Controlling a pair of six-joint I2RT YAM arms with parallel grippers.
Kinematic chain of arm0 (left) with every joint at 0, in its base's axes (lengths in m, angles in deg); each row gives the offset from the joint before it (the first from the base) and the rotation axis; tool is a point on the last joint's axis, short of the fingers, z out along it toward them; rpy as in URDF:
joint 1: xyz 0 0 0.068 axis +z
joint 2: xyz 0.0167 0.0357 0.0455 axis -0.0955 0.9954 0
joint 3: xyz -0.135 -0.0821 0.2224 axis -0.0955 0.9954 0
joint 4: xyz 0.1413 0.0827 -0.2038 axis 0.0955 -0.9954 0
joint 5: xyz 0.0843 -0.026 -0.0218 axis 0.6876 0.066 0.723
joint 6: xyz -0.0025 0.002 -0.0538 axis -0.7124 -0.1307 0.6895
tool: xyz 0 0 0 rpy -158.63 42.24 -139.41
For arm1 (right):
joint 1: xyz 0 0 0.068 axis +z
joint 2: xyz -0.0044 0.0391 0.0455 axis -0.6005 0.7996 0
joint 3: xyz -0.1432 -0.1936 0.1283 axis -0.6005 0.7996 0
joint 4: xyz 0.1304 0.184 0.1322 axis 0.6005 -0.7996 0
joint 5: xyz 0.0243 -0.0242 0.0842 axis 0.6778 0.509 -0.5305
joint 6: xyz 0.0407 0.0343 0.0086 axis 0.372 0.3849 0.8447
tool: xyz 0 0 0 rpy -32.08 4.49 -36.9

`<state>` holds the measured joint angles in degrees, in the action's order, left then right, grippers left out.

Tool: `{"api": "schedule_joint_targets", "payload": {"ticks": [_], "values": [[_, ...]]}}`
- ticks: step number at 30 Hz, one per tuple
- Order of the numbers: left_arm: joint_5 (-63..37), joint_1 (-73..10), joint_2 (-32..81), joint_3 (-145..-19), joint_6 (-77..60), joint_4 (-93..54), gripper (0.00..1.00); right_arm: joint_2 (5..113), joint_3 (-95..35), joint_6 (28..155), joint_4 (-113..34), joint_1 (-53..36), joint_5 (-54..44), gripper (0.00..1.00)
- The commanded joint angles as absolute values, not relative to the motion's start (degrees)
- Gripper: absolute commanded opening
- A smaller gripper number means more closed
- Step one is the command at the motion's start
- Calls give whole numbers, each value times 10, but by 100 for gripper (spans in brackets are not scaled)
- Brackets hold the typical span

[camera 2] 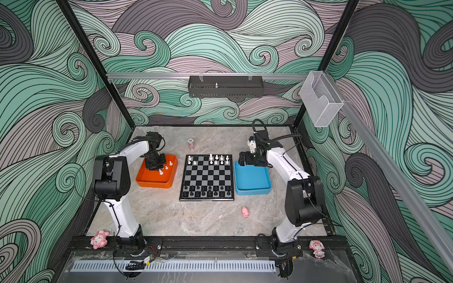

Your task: Set up the chess pieces on the board

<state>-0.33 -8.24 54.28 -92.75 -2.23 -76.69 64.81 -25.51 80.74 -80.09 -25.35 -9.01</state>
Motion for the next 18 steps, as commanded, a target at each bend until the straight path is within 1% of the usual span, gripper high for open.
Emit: {"api": "schedule_joint_targets", "payload": {"ticks": [1, 7, 18], "values": [[11, -86, 547, -947, -28, -776, 18, 656, -249, 804, -800, -257, -94, 99], [16, -88, 537, -947, -31, -782, 15, 651, -248, 805, -799, -257, -94, 99], [23, -96, 516, -952, -37, -798, 15, 639, -244, 806, -800, -257, -92, 99]]}}
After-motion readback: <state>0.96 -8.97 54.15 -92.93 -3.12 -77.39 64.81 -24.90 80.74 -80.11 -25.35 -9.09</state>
